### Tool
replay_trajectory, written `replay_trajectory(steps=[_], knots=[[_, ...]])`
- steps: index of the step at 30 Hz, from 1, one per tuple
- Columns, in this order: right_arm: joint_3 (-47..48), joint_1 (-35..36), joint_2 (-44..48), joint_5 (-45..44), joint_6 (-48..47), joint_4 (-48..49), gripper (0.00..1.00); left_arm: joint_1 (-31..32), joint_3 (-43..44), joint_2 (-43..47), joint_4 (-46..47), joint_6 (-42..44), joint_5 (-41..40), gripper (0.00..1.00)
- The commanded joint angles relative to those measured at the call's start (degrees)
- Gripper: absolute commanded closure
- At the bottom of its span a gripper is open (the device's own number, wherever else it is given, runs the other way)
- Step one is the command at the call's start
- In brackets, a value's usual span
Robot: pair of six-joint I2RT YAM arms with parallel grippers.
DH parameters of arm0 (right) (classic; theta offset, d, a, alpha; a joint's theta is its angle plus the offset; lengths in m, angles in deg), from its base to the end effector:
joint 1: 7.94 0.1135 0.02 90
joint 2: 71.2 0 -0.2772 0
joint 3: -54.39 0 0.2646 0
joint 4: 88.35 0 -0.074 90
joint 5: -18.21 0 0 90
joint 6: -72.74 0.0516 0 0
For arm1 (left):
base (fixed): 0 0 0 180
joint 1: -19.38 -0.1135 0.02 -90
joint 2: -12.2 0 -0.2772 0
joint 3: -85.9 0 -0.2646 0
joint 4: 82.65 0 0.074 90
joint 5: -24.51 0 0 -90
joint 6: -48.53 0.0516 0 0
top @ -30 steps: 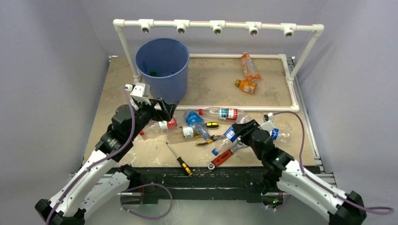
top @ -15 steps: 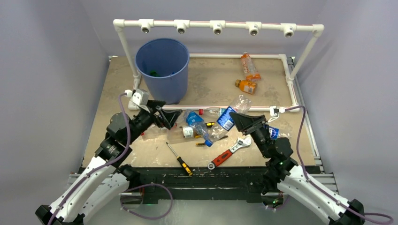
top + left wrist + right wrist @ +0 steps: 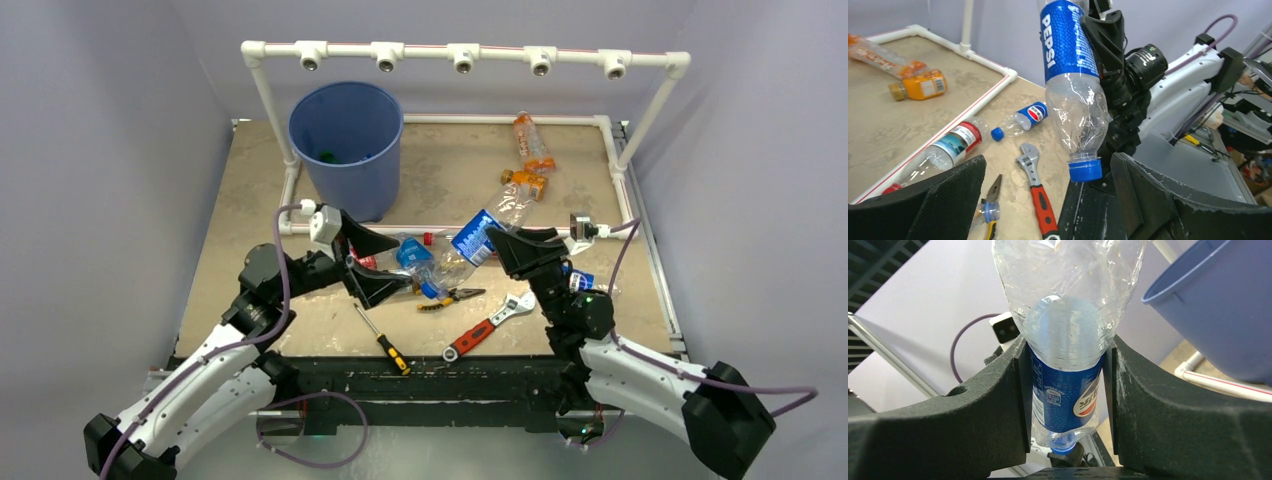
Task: Put the plastic bottles in the bin
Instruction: Pick up the plastic bottle at the center of the board.
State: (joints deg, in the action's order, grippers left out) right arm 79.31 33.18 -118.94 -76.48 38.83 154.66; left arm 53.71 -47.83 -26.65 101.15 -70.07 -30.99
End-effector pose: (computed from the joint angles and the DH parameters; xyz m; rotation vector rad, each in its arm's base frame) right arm 0.1333 0.1108 0.2970 0.2113 0.9512 1.5419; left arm 0.1328 -0.1261 0.3442 0.6184 1.4168 -1.3022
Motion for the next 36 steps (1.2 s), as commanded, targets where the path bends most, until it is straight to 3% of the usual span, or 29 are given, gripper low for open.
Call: replay_trajectory(steps=[1,14,32,36], knots=[[0.2,0.4,-4.7,1.8,2.0,16.4,0.70,0.7,-0.3,-1.6,5.7,-2.0,5.5,0.06],[3.9,3.9,-14.4,0.3,2.0,25.4,0.71,2.7,-0.4,-4.6,6.9,-2.5,8.9,0.09],[7.6,4.6,-16.3,-0.5,1.4,29.8,0.74,4.1,0.5,-6.7,4.0,-1.3,8.7,0.14],[7.6,4.8,-16.4,-0.8,1.1,30.2,0.74,4.6,1.0,-7.2,3.0,-0.7,8.7,0.19]])
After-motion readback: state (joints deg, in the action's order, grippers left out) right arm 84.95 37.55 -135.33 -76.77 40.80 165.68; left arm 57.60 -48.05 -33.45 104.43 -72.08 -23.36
